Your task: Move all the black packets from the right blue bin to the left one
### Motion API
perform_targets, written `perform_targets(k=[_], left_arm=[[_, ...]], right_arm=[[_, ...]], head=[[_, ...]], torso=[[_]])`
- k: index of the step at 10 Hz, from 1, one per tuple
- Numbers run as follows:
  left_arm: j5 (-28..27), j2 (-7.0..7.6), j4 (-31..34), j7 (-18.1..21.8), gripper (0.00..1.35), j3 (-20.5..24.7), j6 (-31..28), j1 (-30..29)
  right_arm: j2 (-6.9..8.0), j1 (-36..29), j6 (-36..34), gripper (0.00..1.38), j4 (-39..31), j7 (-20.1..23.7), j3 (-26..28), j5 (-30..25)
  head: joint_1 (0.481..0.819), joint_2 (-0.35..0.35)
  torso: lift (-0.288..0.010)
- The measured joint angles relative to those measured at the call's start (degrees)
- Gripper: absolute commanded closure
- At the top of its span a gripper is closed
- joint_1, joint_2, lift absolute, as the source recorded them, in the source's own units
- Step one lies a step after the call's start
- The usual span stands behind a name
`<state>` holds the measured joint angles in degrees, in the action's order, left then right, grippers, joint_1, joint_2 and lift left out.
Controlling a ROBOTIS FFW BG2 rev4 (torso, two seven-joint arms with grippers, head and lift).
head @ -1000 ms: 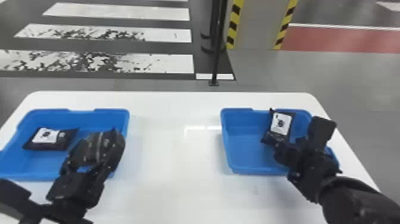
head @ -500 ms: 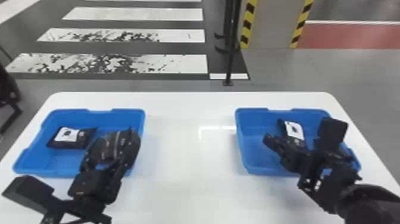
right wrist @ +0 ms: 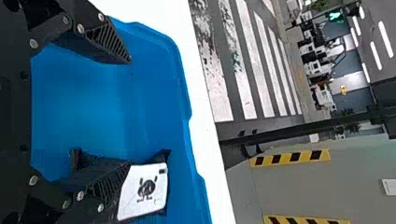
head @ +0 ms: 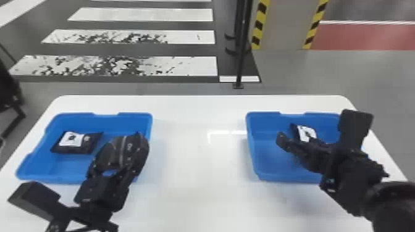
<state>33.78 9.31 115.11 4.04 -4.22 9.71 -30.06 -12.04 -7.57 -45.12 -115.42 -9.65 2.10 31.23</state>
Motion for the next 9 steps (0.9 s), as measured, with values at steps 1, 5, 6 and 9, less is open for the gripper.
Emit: perform_targets(k=[1,5,6,9], left_arm=[[0.2,0.01,-0.2,0.1,0.19,0.0,0.0,-0.1],[0.7,0.06,-0.4,0.2,0.19,0.2,0.1,-0.4],[0.7,0.07,-0.5,0.2,0.19,0.1,0.1,-0.3],[1.1,0.02,-0.7,0.2,0.19,0.2,0.2,-0.3]], right_arm=[[-0.11,1.0,-4.9,0.09,-1.7,-0.5,2.3,-0.8],[-1.71,11.6,-17.7,0.08,3.7,2.9,5.9,-6.4],[-1.76,13.2,-18.3,0.08,5.4,3.1,5.7,-7.1],[-1.71,14.6,-18.9,0.09,8.3,3.3,4.8,-7.0]], head=[[0.695,-0.045],[0.695,-0.107],[0.695,-0.112],[0.695,-0.106]], torso=[[-0.168],[-0.168],[-0.168],[-0.168]])
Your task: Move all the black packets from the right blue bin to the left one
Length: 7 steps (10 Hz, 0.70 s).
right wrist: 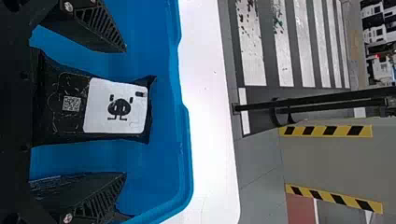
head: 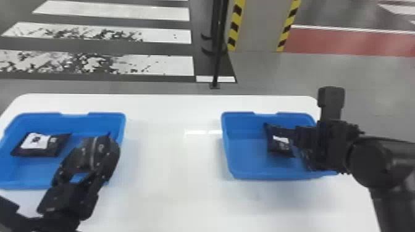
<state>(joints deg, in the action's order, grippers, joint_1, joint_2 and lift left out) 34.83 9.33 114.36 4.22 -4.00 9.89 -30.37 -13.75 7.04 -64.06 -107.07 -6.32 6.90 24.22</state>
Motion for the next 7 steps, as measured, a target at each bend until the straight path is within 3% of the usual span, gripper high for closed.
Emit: perform_targets(k=[7], left_arm=[[0.6,-0.01,-0.3,0.3,0.19,0.1,0.4,0.0]], right_arm=[[0.47,1.5,0.3,0.09,5.2,1.2,-0.2,0.2]], head=[[0.695,-0.099]], torso=[[-0.168]])
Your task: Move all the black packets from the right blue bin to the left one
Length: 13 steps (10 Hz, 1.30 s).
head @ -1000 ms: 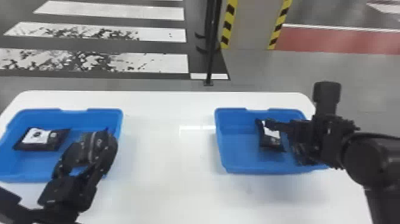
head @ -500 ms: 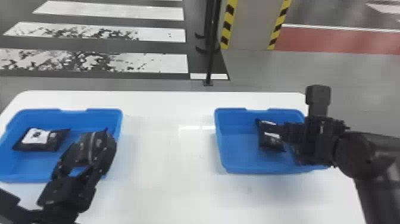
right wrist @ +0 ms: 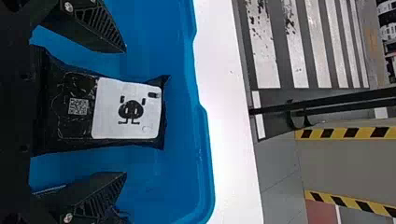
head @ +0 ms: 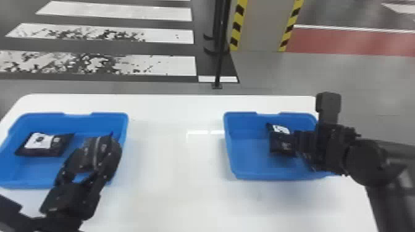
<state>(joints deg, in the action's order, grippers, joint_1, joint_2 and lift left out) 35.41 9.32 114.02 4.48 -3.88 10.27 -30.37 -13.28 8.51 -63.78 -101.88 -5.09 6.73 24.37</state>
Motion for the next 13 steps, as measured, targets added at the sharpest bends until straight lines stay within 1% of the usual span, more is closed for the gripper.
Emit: perform_targets(k=[3,4,6,7,8,9,11,13], left_arm=[[0.0,0.00,-0.1,0.1,0.19,0.0,0.0,0.1],[0.1,0.00,-0.2,0.2,0.19,0.0,0.0,0.1],[0.1,0.00,-0.2,0.2,0.19,-0.1,0.0,0.2],[0.1,0.04,-0.4,0.3,0.19,-0.2,0.0,0.3],[0.1,0.07,-0.5,0.4,0.19,-0.2,0.0,0.4],[0.1,0.08,-0.7,0.4,0.19,-0.3,0.0,0.4],[0.2,0.09,-1.0,0.6,0.19,-0.3,0.0,0.5],[0.5,0.09,-1.1,0.7,0.19,-0.3,0.5,0.6]], right_arm=[[0.01,0.1,-0.1,0.10,1.2,0.0,0.0,0.2],[0.01,0.2,-0.2,0.12,1.4,0.0,0.0,0.2],[0.00,0.5,-0.7,0.32,2.4,0.1,0.0,0.5],[-0.04,0.6,-1.0,0.49,2.8,0.1,0.0,0.7],[-0.08,0.7,-1.5,0.94,3.1,0.3,0.0,0.8],[-0.15,0.7,-2.0,1.13,3.0,0.7,0.0,0.9],[-0.17,0.1,-1.3,1.15,2.2,1.5,0.0,1.8],[-0.17,-1.4,2.4,1.16,1.2,4.1,0.0,3.6]], head=[[0.695,-0.101],[0.695,-0.101],[0.695,-0.101],[0.695,-0.102],[0.695,-0.102],[0.695,-0.101],[0.695,-0.095],[0.695,-0.080]], torso=[[-0.168],[-0.168],[-0.168],[-0.168],[-0.168],[-0.168],[-0.168],[-0.168]])
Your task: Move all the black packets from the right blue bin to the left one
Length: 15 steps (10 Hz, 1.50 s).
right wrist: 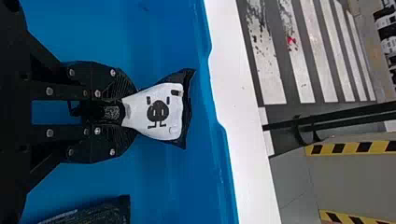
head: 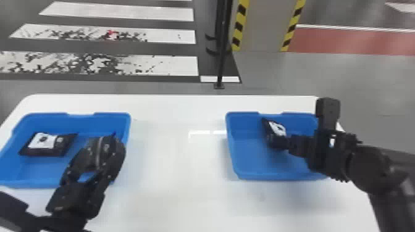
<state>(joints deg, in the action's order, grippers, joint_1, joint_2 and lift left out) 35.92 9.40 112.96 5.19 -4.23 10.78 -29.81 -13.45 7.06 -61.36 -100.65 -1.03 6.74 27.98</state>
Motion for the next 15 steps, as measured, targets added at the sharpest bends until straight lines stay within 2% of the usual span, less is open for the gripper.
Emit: perform_targets(k=[2,4,6,7,8,9,10,11,15], left_arm=[[0.1,-0.06,0.0,-0.1,0.19,0.0,1.6,0.0],[0.1,-0.16,0.0,-0.3,0.18,-0.4,2.3,0.1],[2.0,-0.25,1.1,-0.3,0.19,-1.1,2.5,0.2],[3.1,-0.18,2.7,0.0,0.19,-1.5,1.6,0.2],[4.4,0.02,5.2,1.1,0.19,-1.7,-1.3,0.2],[6.2,0.37,8.3,2.9,0.19,-1.8,-6.9,0.3],[7.2,0.80,10.2,3.7,0.19,-2.5,-9.2,0.7],[7.5,1.17,11.3,3.7,0.19,-3.5,-8.4,1.0],[6.1,1.58,12.0,3.5,0.19,-4.8,-7.8,1.7]], right_arm=[[-0.06,-2.3,4.0,1.16,-3.3,4.6,0.0,0.4],[-0.54,-3.3,11.1,1.16,-3.8,14.8,0.7,0.3],[-1.05,-4.6,16.5,1.16,-6.4,27.7,0.9,2.2],[-1.74,-4.4,19.1,1.16,-7.3,33.8,-1.6,3.2],[-2.46,-3.5,21.6,1.16,-7.8,37.2,-5.2,4.4],[-3.35,-2.2,23.7,1.16,-8.1,38.8,-9.7,5.6],[-4.30,-0.5,24.7,1.16,-7.1,40.0,-14.1,6.9],[-4.85,0.8,25.0,1.16,-5.9,40.4,-17.4,8.5],[-4.99,4.6,26.2,1.16,-2.5,40.2,-28.3,13.1]], head=[[0.695,-0.050],[0.695,-0.026],[0.695,0.005],[0.695,0.041],[0.695,0.075],[0.695,0.087],[0.695,0.109],[0.695,0.131],[0.695,0.216]], torso=[[-0.168],[-0.168],[-0.168],[-0.168],[-0.168],[-0.168],[-0.168],[-0.168],[-0.168]])
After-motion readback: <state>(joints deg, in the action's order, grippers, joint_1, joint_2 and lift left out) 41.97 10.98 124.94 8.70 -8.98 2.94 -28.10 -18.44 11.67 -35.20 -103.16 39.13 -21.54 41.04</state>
